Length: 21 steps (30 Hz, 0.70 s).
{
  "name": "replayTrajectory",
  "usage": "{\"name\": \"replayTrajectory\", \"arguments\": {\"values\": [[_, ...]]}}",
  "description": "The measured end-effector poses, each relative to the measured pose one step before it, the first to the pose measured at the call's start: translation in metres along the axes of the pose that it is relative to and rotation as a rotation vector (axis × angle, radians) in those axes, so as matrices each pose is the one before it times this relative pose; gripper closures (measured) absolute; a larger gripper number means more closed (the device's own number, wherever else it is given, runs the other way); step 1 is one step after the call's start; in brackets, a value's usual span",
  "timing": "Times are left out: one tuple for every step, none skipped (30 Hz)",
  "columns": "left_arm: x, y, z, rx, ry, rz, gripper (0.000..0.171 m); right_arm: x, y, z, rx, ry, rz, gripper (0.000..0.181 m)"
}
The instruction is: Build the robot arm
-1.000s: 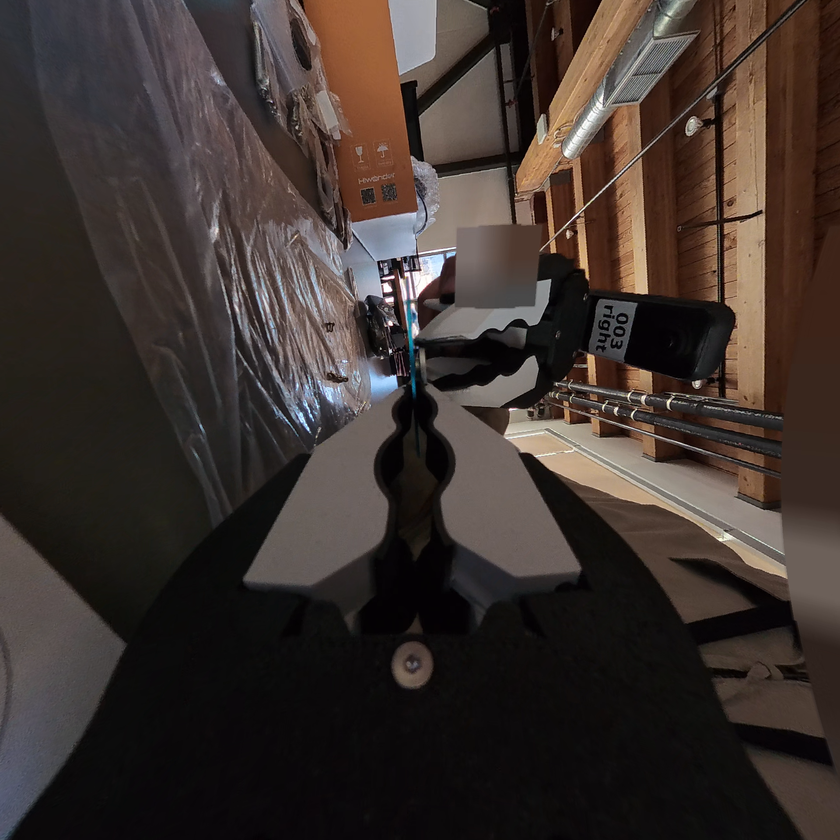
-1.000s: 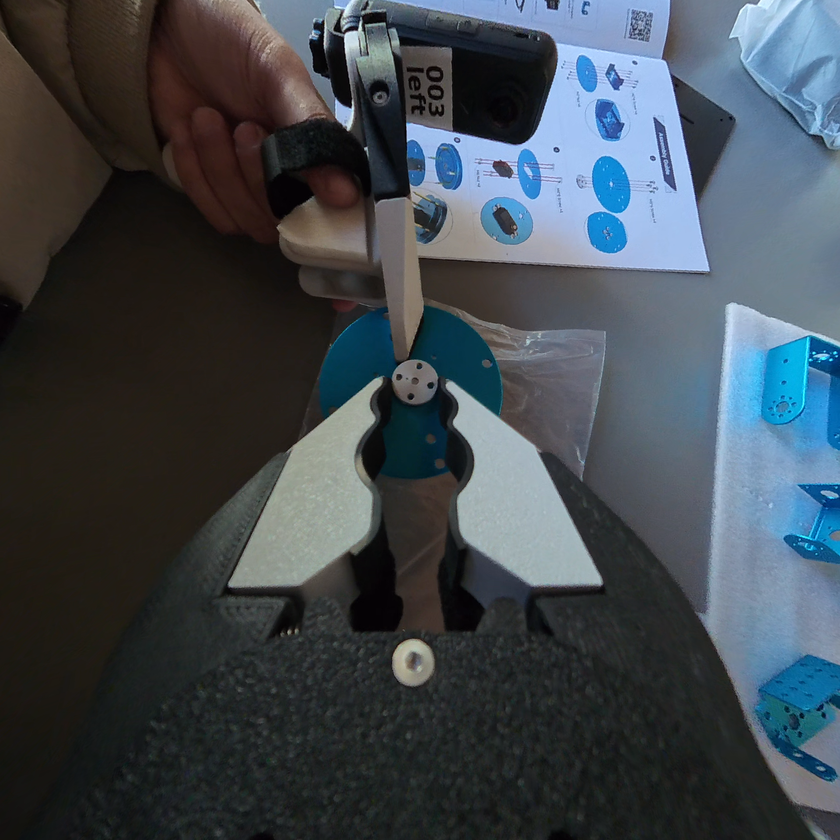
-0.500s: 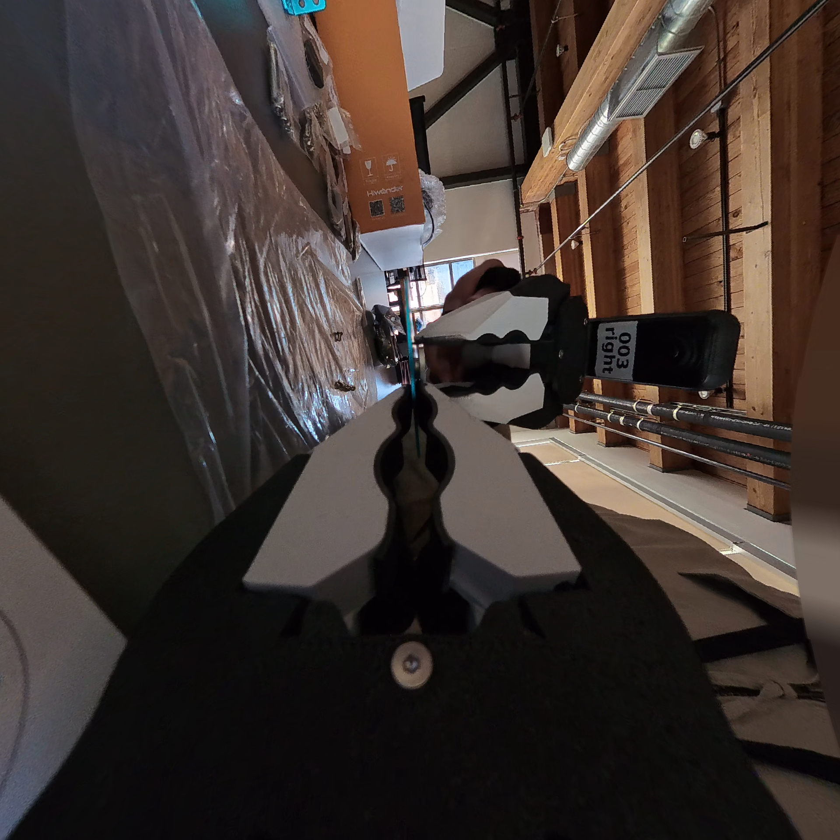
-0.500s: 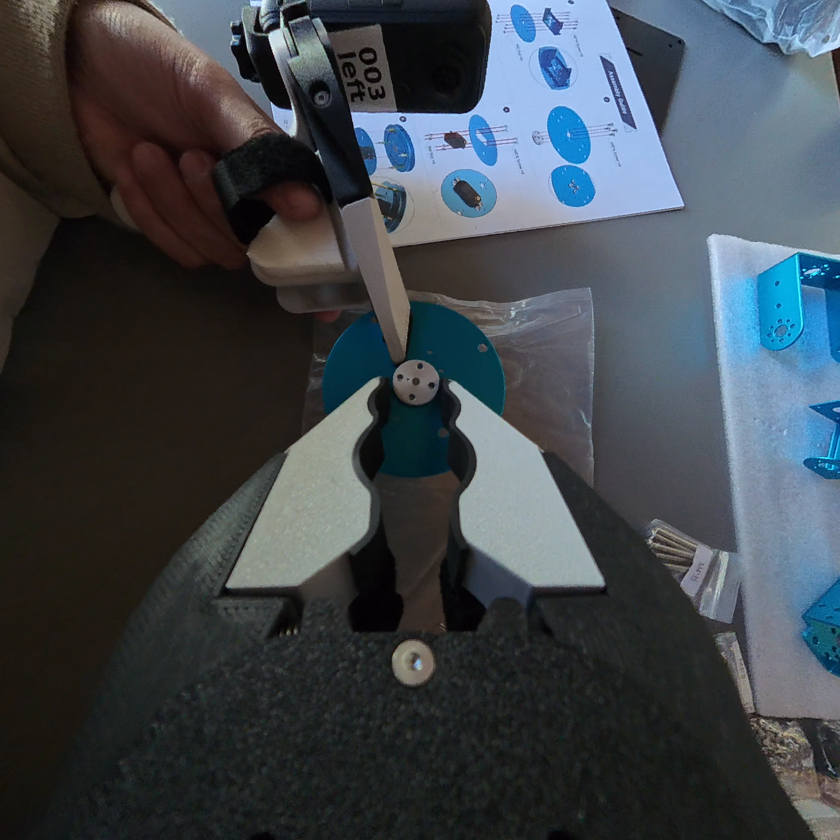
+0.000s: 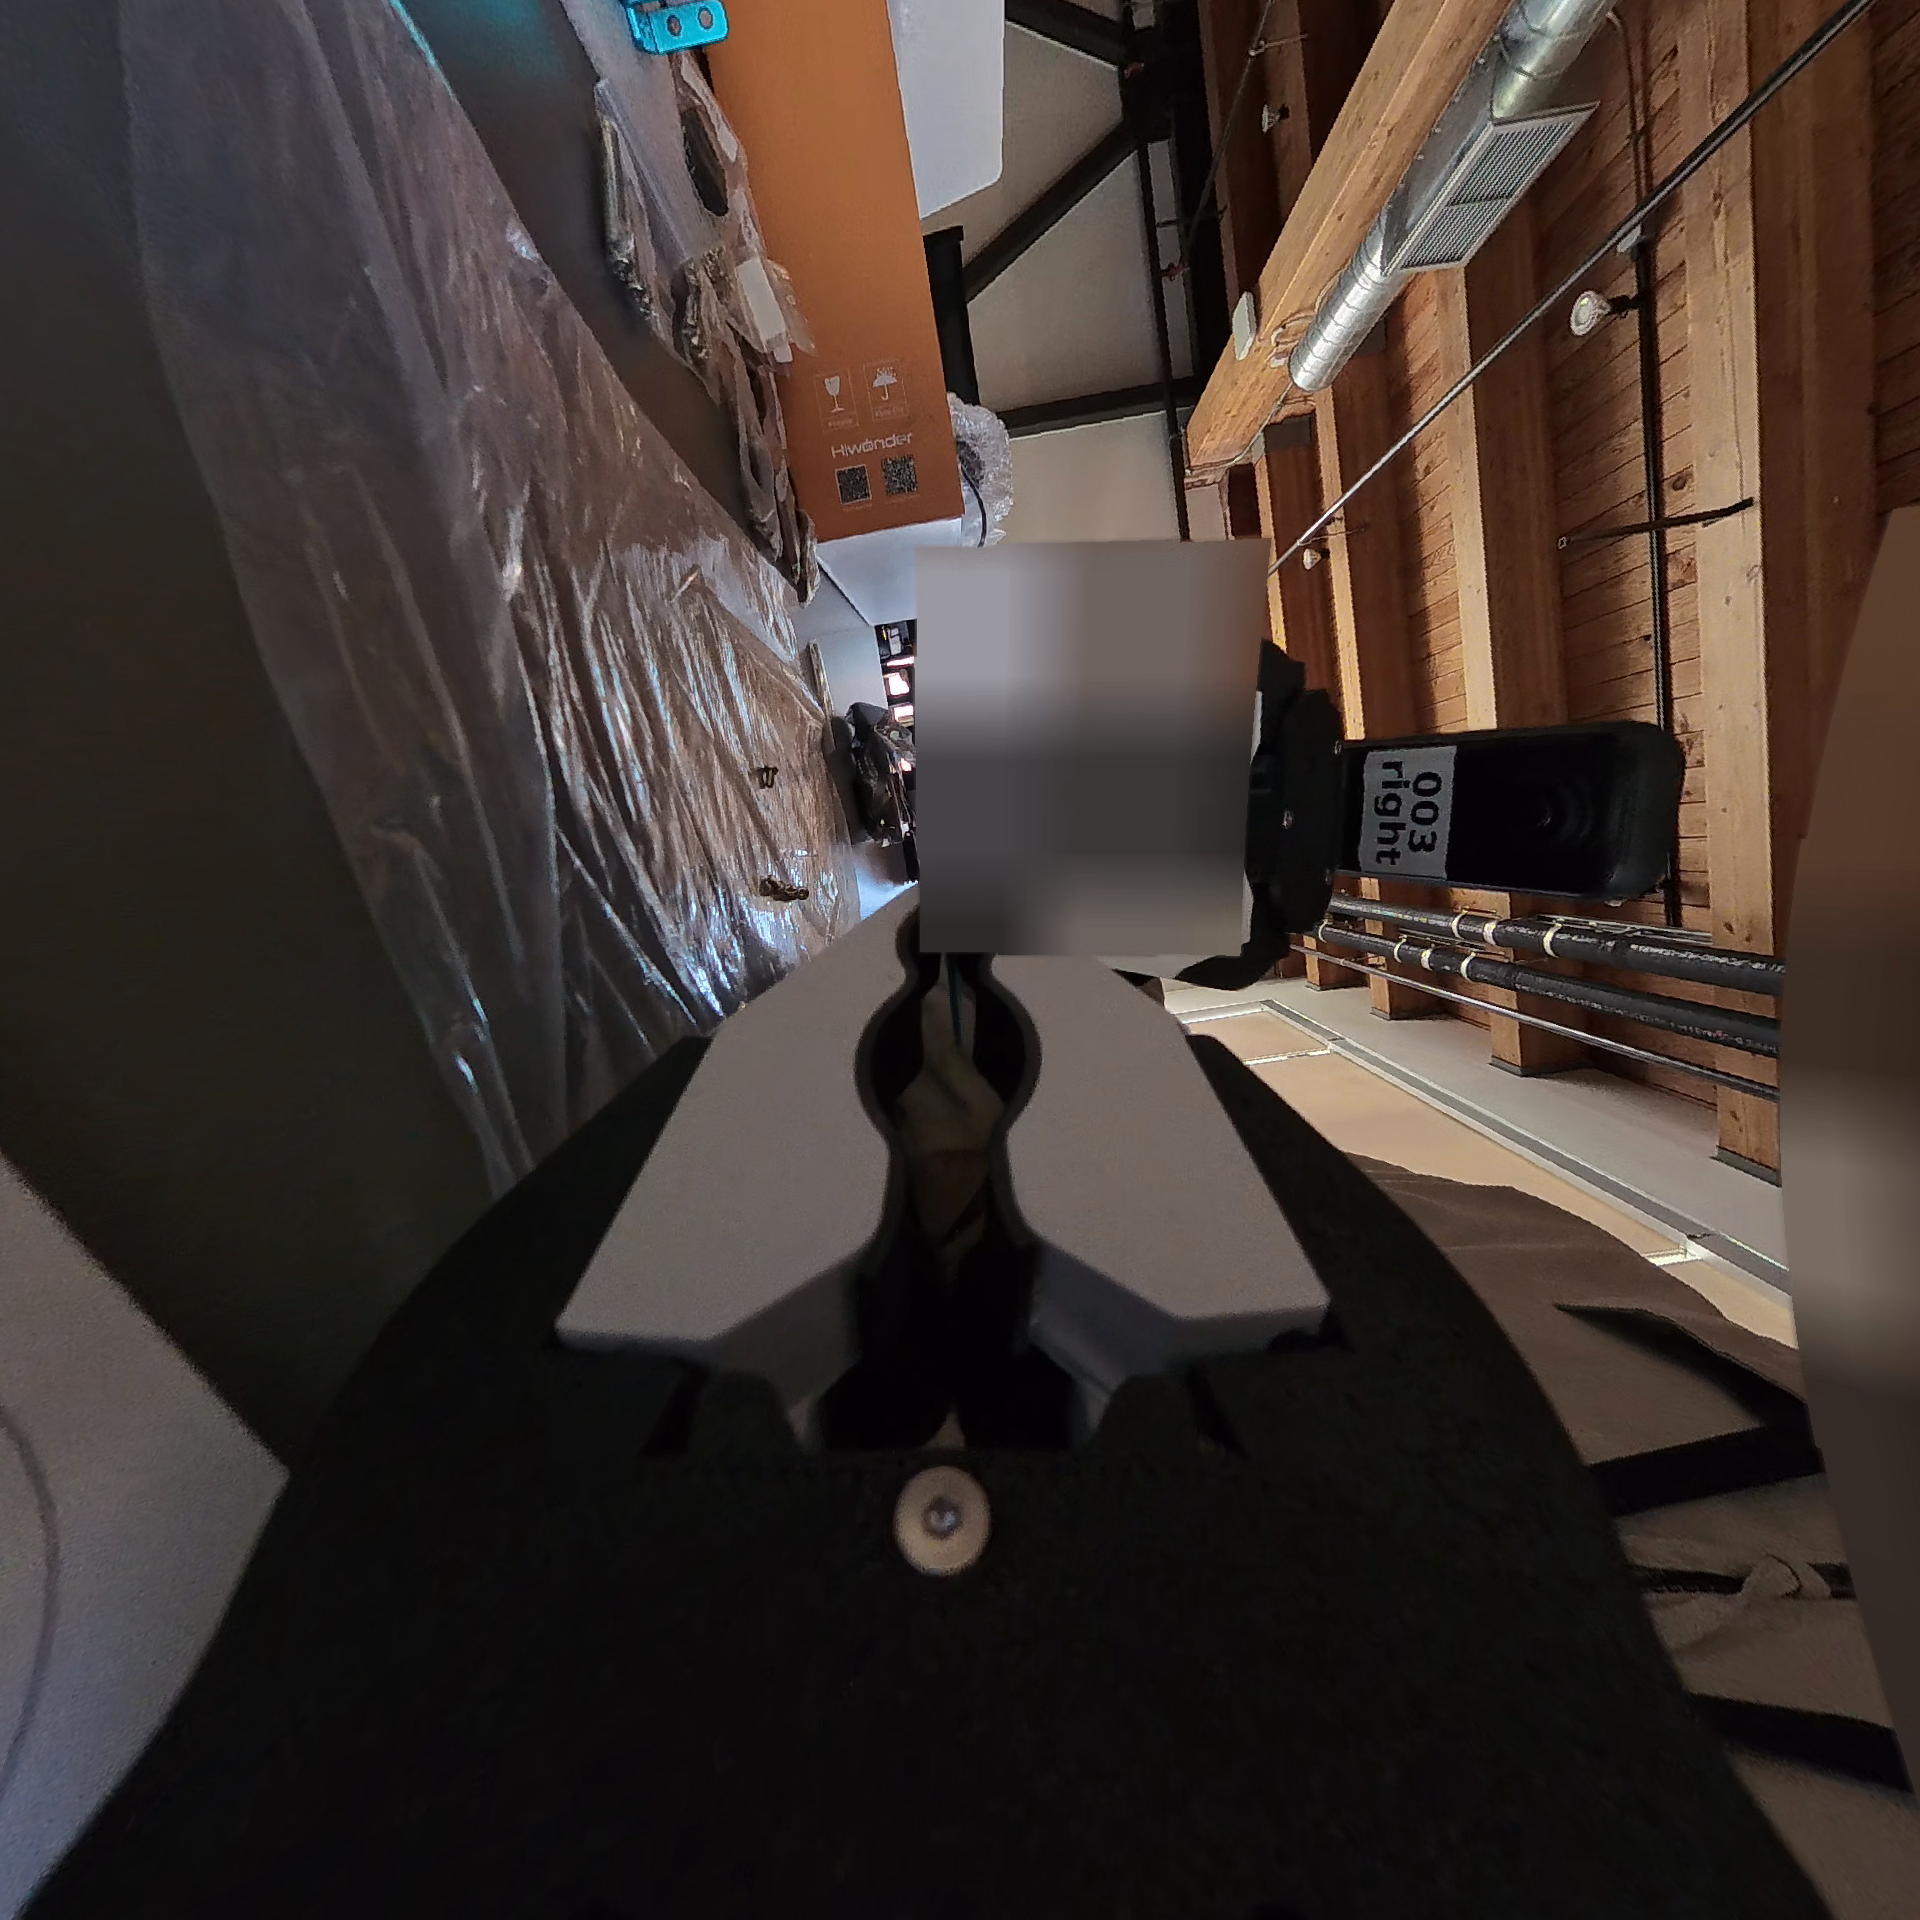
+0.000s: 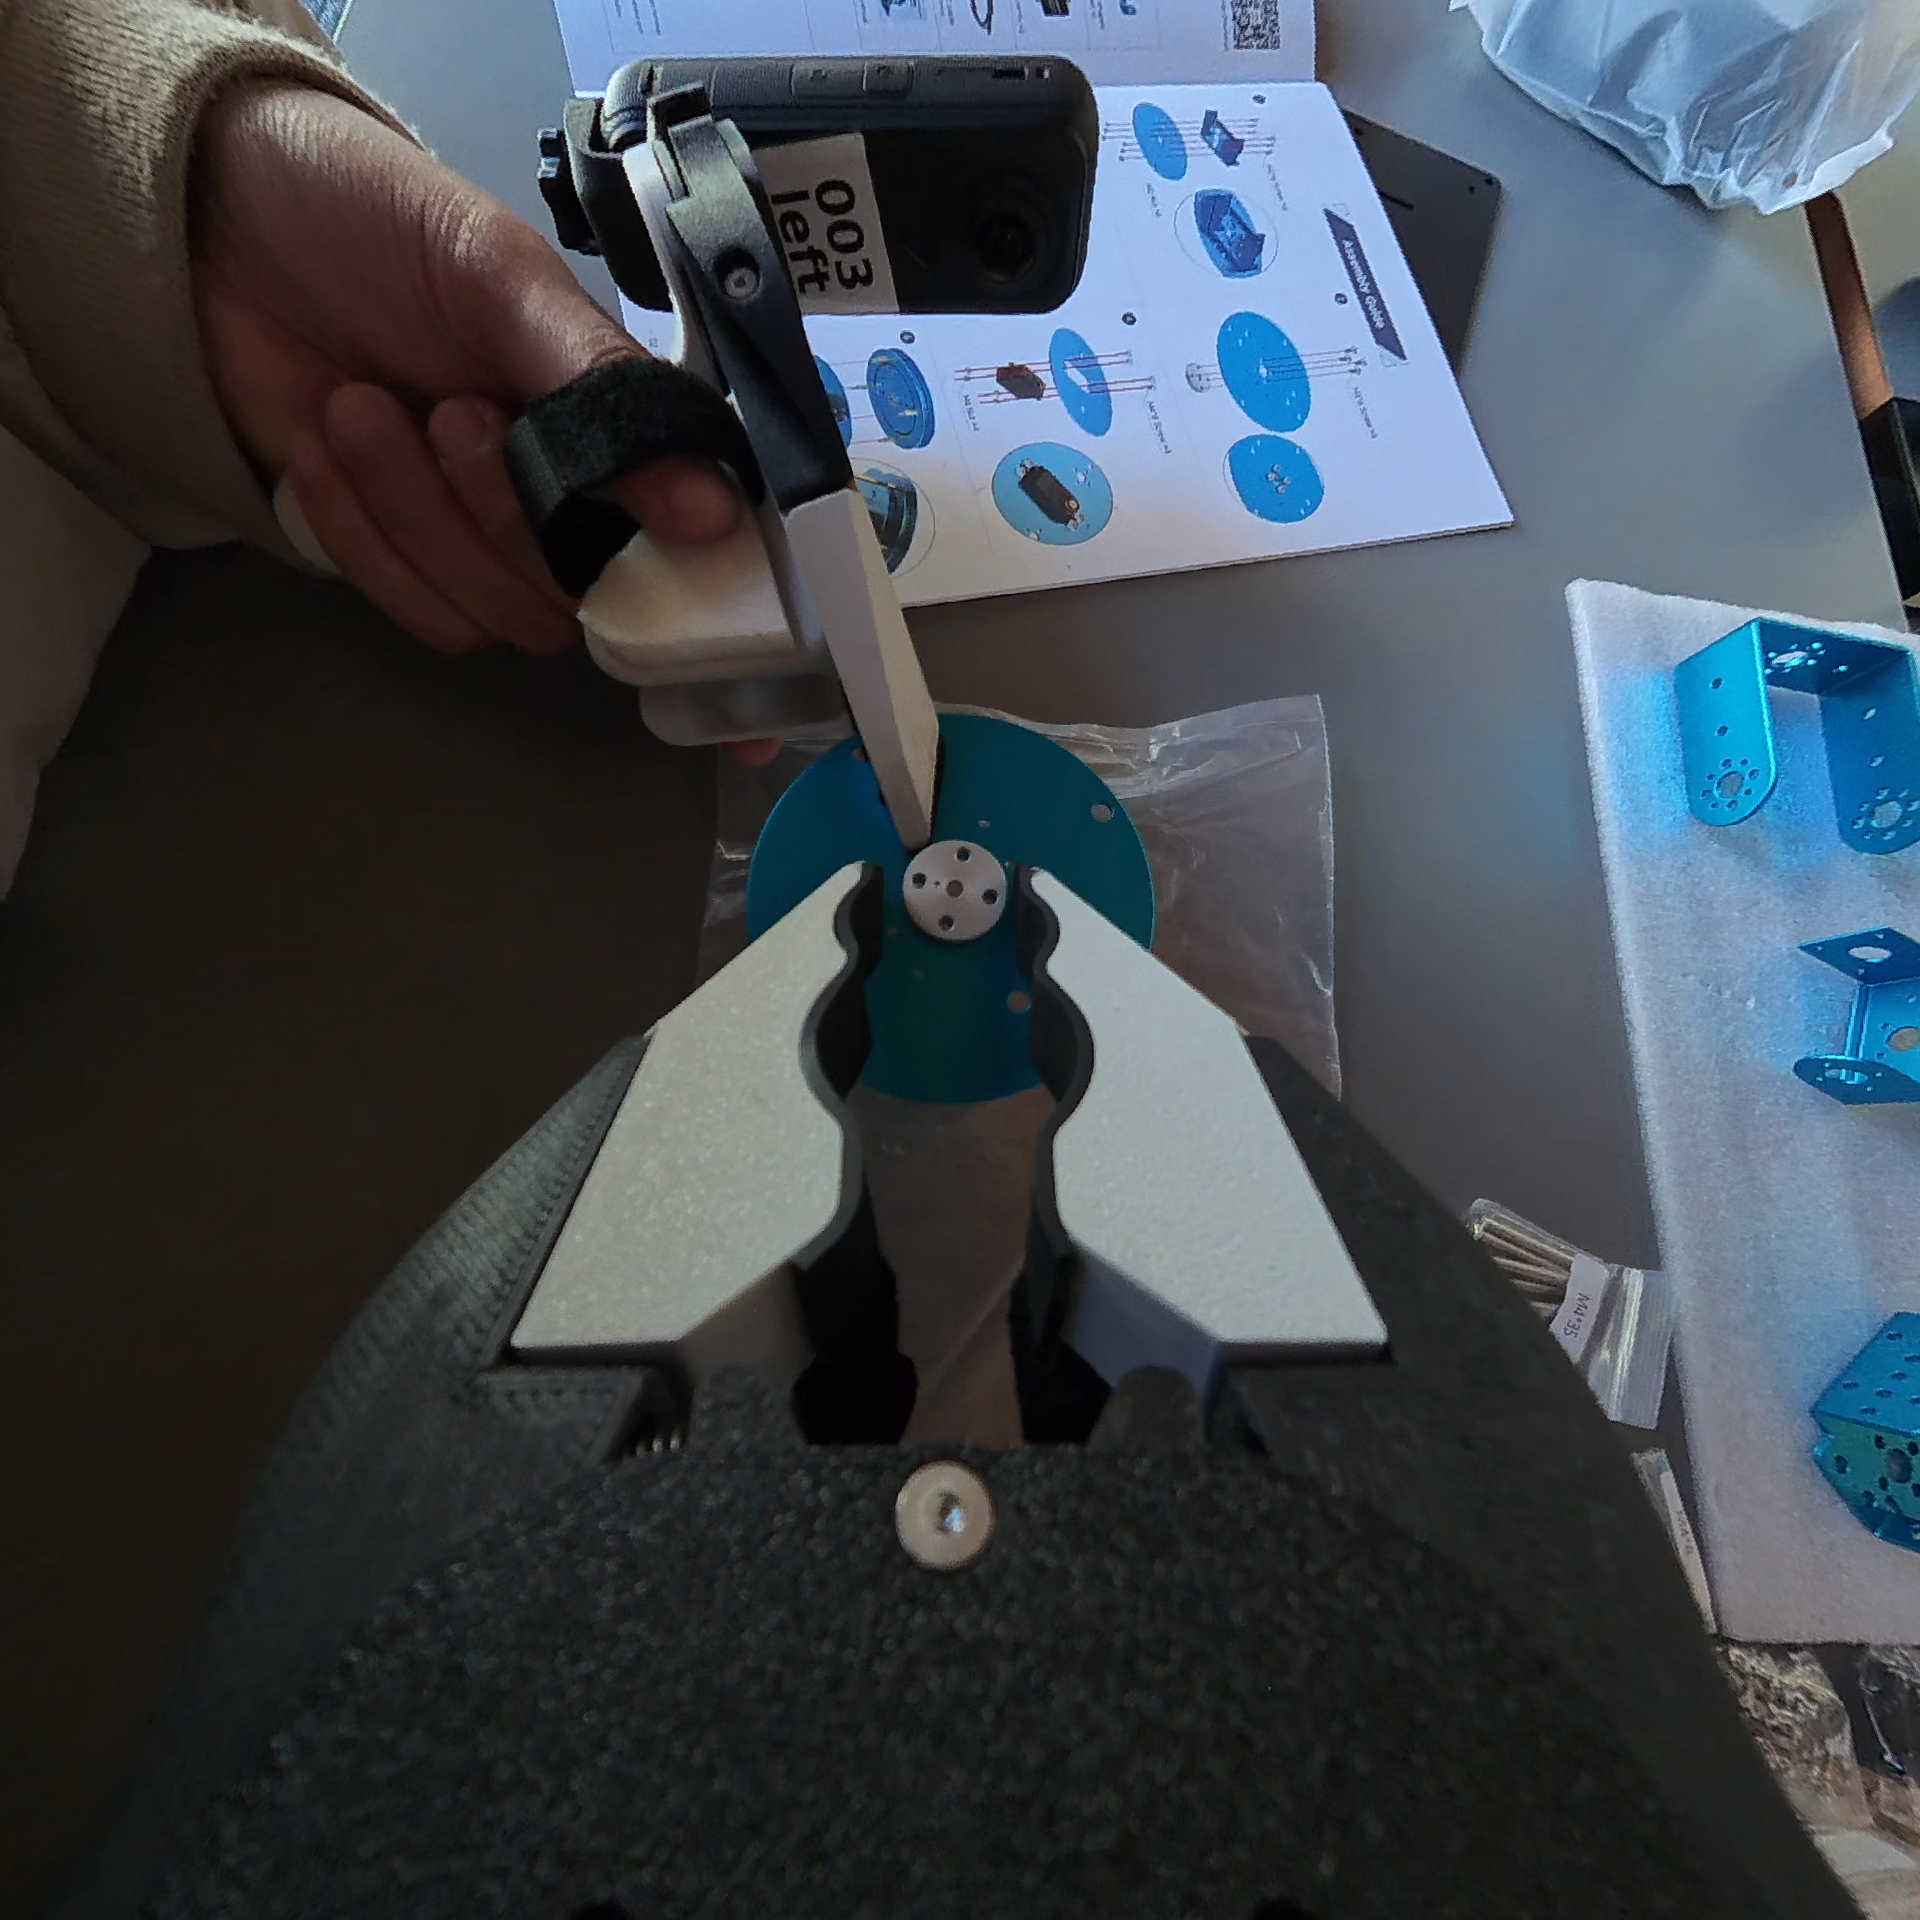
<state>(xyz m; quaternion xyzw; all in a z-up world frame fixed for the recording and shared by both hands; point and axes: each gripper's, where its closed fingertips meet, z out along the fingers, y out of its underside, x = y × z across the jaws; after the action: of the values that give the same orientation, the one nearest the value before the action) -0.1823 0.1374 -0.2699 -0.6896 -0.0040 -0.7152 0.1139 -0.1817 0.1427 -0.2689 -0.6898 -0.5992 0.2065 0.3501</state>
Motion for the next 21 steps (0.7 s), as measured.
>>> {"name": "replayTrajectory", "arguments": {"values": [[-0.00022,-0.00037,-0.00027,0.00169,-0.0003,-0.0004,0.170,-0.00081,-0.00135,-0.00094,0.0065,-0.0026,0.0006,0.157],[-0.00006,-0.00047,-0.00022,0.00229,0.0000,-0.0008,0.170,-0.00084,-0.00210,-0.00158,0.0111,-0.0021,0.0008,0.157],[-0.00013,-0.00039,-0.00026,0.00161,-0.0006,0.0005,0.170,-0.00247,-0.00203,-0.00216,0.0125,-0.0089,-0.0033,0.154],[-0.00007,-0.00047,-0.00041,0.00263,-0.0006,0.0000,0.170,-0.00308,-0.00187,-0.00212,0.0120,-0.0067,-0.0097,0.150],[-0.00019,-0.00062,-0.00044,0.00369,-0.0012,-0.0008,0.170,-0.00355,0.00003,-0.00133,-0.0009,-0.0006,-0.0137,0.143],[-0.00046,-0.00082,-0.00051,0.00353,-0.0026,-0.0002,0.170,-0.00366,0.00303,0.00008,-0.0214,0.0089,-0.0210,0.132],[-0.00047,-0.00087,-0.00048,0.00400,-0.0022,-0.0008,0.170,-0.00262,0.00573,0.00115,-0.0374,0.0277,-0.0325,0.124],[-0.00032,-0.00094,-0.00056,0.00421,-0.0018,-0.0006,0.170,-0.00109,0.00628,0.00216,-0.0365,0.0486,-0.0496,0.118],[-0.00066,-0.00114,-0.00049,0.00482,-0.0043,0.0005,0.171,0.00056,0.00509,0.00248,-0.0306,0.0707,-0.0593,0.114],[-0.00080,-0.00098,-0.00035,0.00406,-0.0043,0.0008,0.171,0.00190,0.00236,0.00173,-0.0193,0.0915,-0.0657,0.113],[-0.00045,-0.00096,-0.00027,0.00346,-0.0020,-0.0011,0.171,0.00331,-0.00073,0.00045,-0.0022,0.1091,-0.0705,0.116],[-0.00021,-0.00095,-0.00015,0.00411,-0.0012,-0.0015,0.171,0.00266,-0.00238,-0.00023,0.0035,0.1052,-0.0841,0.121],[-0.00015,-0.00068,0.00004,0.00238,-0.0013,0.0003,0.171,0.00092,-0.00191,0.00018,-0.0058,0.0814,-0.0870,0.125],[0.00034,-0.00070,0.00006,0.00290,-0.0002,0.0001,0.171,0.00053,-0.00151,0.00128,-0.0100,0.0580,-0.0571,0.131],[0.00066,-0.00046,0.00013,0.00332,0.0010,-0.0002,0.170,-0.00032,-0.00145,0.00183,-0.0068,0.0338,-0.0287,0.133],[0.00074,-0.00060,0.00008,0.00396,0.0005,0.0005,0.170,-0.00106,-0.00063,0.00203,-0.0030,0.0161,-0.0129,0.133],[0.00081,-0.00019,0.00011,0.00171,-0.0004,0.0022,0.170,-0.00006,0.00079,0.00219,-0.0078,0.0125,-0.0059,0.133],[0.00082,-0.00035,-0.00011,0.00316,-0.0002,0.0012,0.170,0.00200,0.00141,0.00193,-0.0106,0.0213,-0.0101,0.132],[0.00104,-0.00049,-0.00036,0.00366,0.0009,0.0004,0.170,0.00134,0.00114,0.00148,-0.0077,0.0181,-0.0189,0.132],[0.00086,0.00001,-0.00026,0.00134,0.0006,0.0011,0.170,0.00280,0.00076,0.00105,-0.0079,0.0278,-0.0181,0.132],[0.00044,-0.00008,-0.00031,0.00215,-0.0006,0.0005,0.170,0.00198,0.00003,0.00059,-0.0029,0.0212,-0.0165,0.133]]}}
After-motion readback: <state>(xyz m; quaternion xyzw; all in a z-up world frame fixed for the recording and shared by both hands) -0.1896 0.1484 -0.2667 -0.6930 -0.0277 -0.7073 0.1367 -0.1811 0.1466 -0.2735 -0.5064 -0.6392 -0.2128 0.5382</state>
